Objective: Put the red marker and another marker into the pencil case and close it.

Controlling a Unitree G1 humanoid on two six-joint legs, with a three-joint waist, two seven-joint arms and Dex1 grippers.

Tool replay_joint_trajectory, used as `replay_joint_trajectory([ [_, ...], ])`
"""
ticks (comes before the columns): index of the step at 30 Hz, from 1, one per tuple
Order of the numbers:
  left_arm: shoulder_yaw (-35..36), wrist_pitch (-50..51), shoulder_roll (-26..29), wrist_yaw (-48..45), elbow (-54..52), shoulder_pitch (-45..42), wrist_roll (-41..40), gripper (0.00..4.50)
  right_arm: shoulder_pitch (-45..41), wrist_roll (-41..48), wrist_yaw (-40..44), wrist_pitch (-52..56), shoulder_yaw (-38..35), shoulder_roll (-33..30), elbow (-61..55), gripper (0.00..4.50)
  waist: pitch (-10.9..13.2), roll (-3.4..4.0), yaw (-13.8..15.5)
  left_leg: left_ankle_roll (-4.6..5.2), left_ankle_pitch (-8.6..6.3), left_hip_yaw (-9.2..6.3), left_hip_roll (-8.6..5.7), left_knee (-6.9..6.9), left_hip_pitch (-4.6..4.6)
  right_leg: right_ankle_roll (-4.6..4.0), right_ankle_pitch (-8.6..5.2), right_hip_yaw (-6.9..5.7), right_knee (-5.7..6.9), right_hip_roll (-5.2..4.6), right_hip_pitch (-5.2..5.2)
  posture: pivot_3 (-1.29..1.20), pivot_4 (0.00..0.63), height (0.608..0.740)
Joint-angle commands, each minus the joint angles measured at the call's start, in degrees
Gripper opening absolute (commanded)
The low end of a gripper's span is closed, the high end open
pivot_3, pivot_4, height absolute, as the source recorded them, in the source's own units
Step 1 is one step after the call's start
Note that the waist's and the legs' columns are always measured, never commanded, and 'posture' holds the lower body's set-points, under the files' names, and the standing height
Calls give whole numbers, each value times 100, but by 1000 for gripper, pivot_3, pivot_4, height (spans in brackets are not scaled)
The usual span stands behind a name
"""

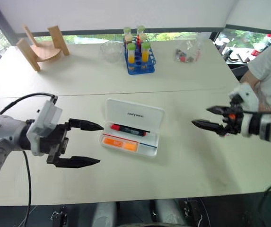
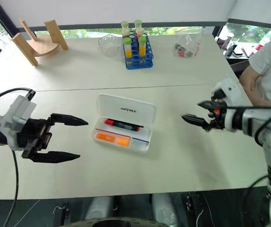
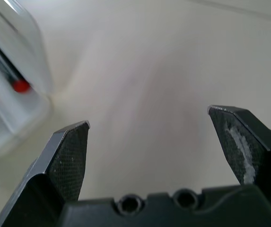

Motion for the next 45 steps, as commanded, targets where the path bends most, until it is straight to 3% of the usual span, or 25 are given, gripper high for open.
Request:
replay_joint_trajectory([
  [1, -74, -152, -49, -38, 30, -112, 73, 4500, 299, -434, -443, -441, -192, -100, 326, 4427, 0, -3, -19, 0, 0, -2, 0, 0, 4, 0, 0, 0, 0, 1, 8, 0, 150, 740],
  [14, -9, 23, -6, 105, -142, -104, -72, 4500, 217, -960, -1296, -1406, 207, 637, 2123, 4427, -1, -4, -24, -2, 1, -4, 0, 4, 11, 2, 1, 1, 0, 1, 18, 0, 150, 740],
  [17, 17, 38, 9, 143, -127, -108, -76, 4500, 157, -909, -1282, -1483, 246, 690, 2244, 3640, 0, -5, -24, -1, 0, -5, 0, 3, 61, 0, -1, 1, -9, 1, 71, 0, 150, 740],
  [24, 44, 6, 42, 179, -88, -113, -47, 4500, 329, -628, -1031, -1163, 287, 591, 1719, 177, -2, -8, -3, -1, 0, -9, 0, 4, 67, 1, -1, 0, -10, 2, 81, 0, 150, 740],
  [25, 47, -4, 41, 188, -82, -115, -35, 4500, 367, -553, -965, -1036, 251, 517, 1549, 30, -2, -8, 2, -1, 0, -10, 0, 4, 67, 1, -1, -1, -10, 2, 81, 0, 150, 740],
  [32, -15, 14, 34, 219, -16, -247, -54, 4500, 59, 430, 119, -763, 479, 72, 110, 30, 7, 7, -37, 0, 0, -11, 1, -5, 62, 1, -2, -1, -8, 3, 69, 0, 150, 740],
  [36, -142, 41, 20, 200, 34, -407, -48, 4500, -608, 789, 915, -1074, 1503, 126, -481, 30, 8, 4, -28, 0, 0, -15, 6, -4, 66, 0, -1, -3, -7, 9, 71, 0, 150, 740],
  [45, -102, 73, 53, 224, -45, -322, -37, 4500, -1561, 239, 1261, -1648, 3370, 890, 44, 30, 19, -15, 21, -1, 0, -15, 0, -3, 52, 1, -2, -7, -12, -1, 63, 0, 150, 740],
])
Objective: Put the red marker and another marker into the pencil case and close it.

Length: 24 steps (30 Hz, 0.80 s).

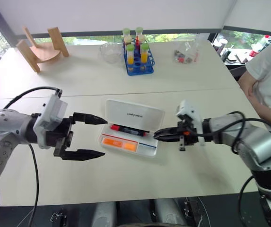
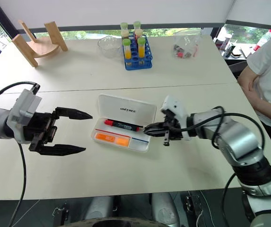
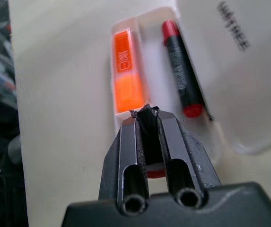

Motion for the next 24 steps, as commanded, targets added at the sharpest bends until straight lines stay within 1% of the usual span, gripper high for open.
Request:
replay_joint_trajectory([
  [1, 170, 50, 79, 35, -175, 108, -75, 4500, -149, -237, 102, -262, 351, 110, 91, 30, 0, 0, -3, 0, 0, 0, 0, 0, 0, 0, 0, 0, 0, 0, -1, 0, 150, 740],
  [6, 395, 102, 94, 150, -396, 432, -140, 4500, -232, -389, 209, -375, 647, 231, 247, 30, 0, 1, -19, 0, 0, 0, 2, 0, 0, 0, 0, 0, 2, 2, -4, 0, 150, 740],
  [14, 560, 124, 87, 309, -589, 668, -209, 4500, -323, -668, 253, -584, 866, 420, 520, 30, 0, 0, -26, 0, 0, 1, 2, 0, 0, 0, 0, 1, 2, 1, -4, 0, 150, 740],
  [16, 581, 127, 94, 343, -612, 708, -220, 4500, -358, -767, 220, -632, 887, 479, 611, 948, 1, 1, -25, 0, 0, 0, 2, 0, 0, 0, 0, 0, 3, 2, -4, 0, 150, 740],
  [17, 589, 128, 97, 358, -620, 723, -222, 4500, -382, -793, 221, -645, 887, 500, 651, 1259, 0, 1, -28, 0, 0, 0, 2, 0, 1, 0, 0, 0, 3, 2, -4, 0, 150, 740],
  [23, 587, 144, 134, 409, -609, 770, -184, 4500, -486, -665, 367, -524, 711, 470, 617, 4406, 1, 1, -29, 0, 0, 0, 2, 0, 1, 0, 0, 0, 3, 2, -5, 0, 150, 740],
  [24, 586, 146, 139, 408, -604, 773, -177, 4500, -496, -639, 384, -499, 674, 455, 595, 4460, 1, 1, -29, 0, 0, 0, 2, 0, 1, 0, 0, 0, 3, 2, -5, 0, 150, 740],
])
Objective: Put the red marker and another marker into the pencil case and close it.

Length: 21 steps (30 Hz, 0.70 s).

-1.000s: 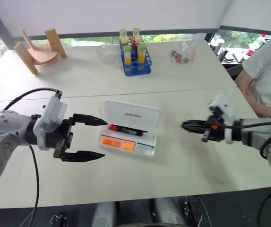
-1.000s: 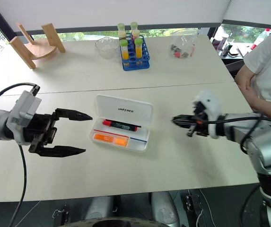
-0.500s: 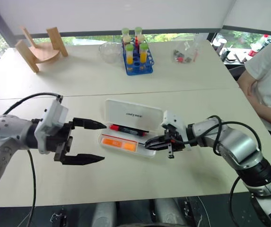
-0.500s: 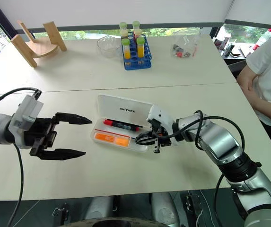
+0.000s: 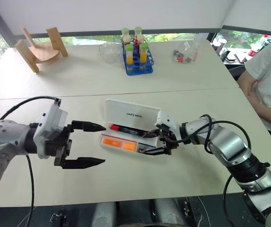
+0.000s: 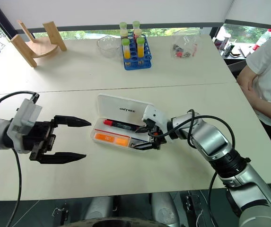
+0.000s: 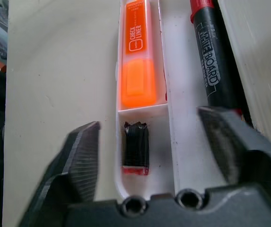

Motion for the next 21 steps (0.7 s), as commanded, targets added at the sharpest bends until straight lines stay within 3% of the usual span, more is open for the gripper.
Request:
replay_joint_trajectory([
  [1, 143, 4, 70, 30, -97, 20, -41, 4500, -141, 196, 116, 75, -306, -46, -219, 4460, 0, 0, -1, 0, 0, 1, 0, 0, 0, 0, 0, 0, 0, 0, 0, 0, 150, 740],
  [11, 102, 193, 157, 451, 590, -103, 365, 4500, -160, 1289, 210, 876, -1871, -705, -915, 4460, 1, 1, 14, 0, 0, 0, 0, -2, 0, 0, 0, -1, -1, 0, 0, 0, 150, 740],
  [21, -4, 429, 302, 216, 1631, -474, 508, 4500, 560, 2250, 337, 1038, -3425, -1557, -1478, 4460, 2, 0, 19, 1, 0, 3, 0, -2, -1, 0, 0, -1, -2, -1, -1, 0, 150, 740],
])
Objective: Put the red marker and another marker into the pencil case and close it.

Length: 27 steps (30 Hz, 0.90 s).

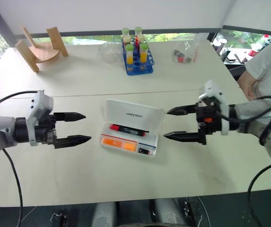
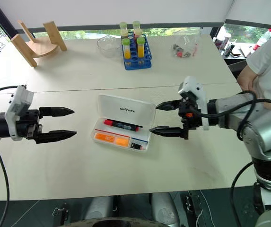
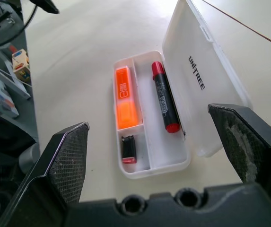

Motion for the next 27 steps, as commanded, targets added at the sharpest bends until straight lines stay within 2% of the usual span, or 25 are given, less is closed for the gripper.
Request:
replay_joint_trajectory([
  [1, -39, -166, 11, -116, 257, -153, 178, 4500, 201, 345, 89, -95, -604, -225, -251, 4460, 0, 0, 1, 0, 0, 0, 0, 0, 0, 0, 0, 0, 0, 0, 0, 0, 150, 740],
  [6, -171, -549, -152, -209, 542, -239, 477, 4500, 431, 273, -100, -250, -654, -359, -250, 4460, 0, -1, -9, 0, 0, 3, 0, 0, 1, 0, 0, 1, 0, -1, 1, 0, 150, 740],
  [8, -227, -600, -181, -306, 665, -280, 532, 3963, 471, 323, -158, -263, -673, -364, -278, 4500, 0, -1, -14, 0, 0, 4, 0, 0, 0, 0, 0, 1, 1, 0, -2, 0, 150, 740],
  [11, -338, -814, -290, -339, 980, -439, 733, 2618, 531, 352, -229, -281, -721, -408, -303, 4500, 1, 0, -8, 0, 0, 3, 1, -1, 0, 0, 0, 1, 1, 1, -2, 0, 150, 740],
  [16, -695, -1181, -566, -428, 1781, -1037, 1157, 28, 588, 384, -335, -300, -747, -467, -321, 4500, 1, -1, 36, 0, 0, 4, -1, 0, 0, 1, 0, 1, 1, -2, -1, 0, 150, 740],
  [21, -1244, -1829, -1179, -457, 3159, -2128, 1826, 28, 646, 419, -438, -312, -783, -546, -379, 4500, 0, -2, 148, 0, 0, 5, -2, 2, -1, 1, 1, 0, 1, 0, -1, 0, 150, 740],
  [24, -1576, -2980, -1933, -245, 4928, -3219, 2535, 28, 666, 535, -543, -235, -919, -581, -478, 4500, 0, -6, 205, 0, 0, -1, -7, 13, -6, 3, 1, -8, 1, -1, 4, 0, 150, 740],
  [27, -1682, -3902, -2451, -115, 6189, -3900, 2965, 28, 724, 616, -669, -197, -992, -607, -566, 4500, 0, -8, 193, 0, 0, 0, -9, 21, -15, 7, 4, -7, 0, -3, 2, 0, 150, 740],
])
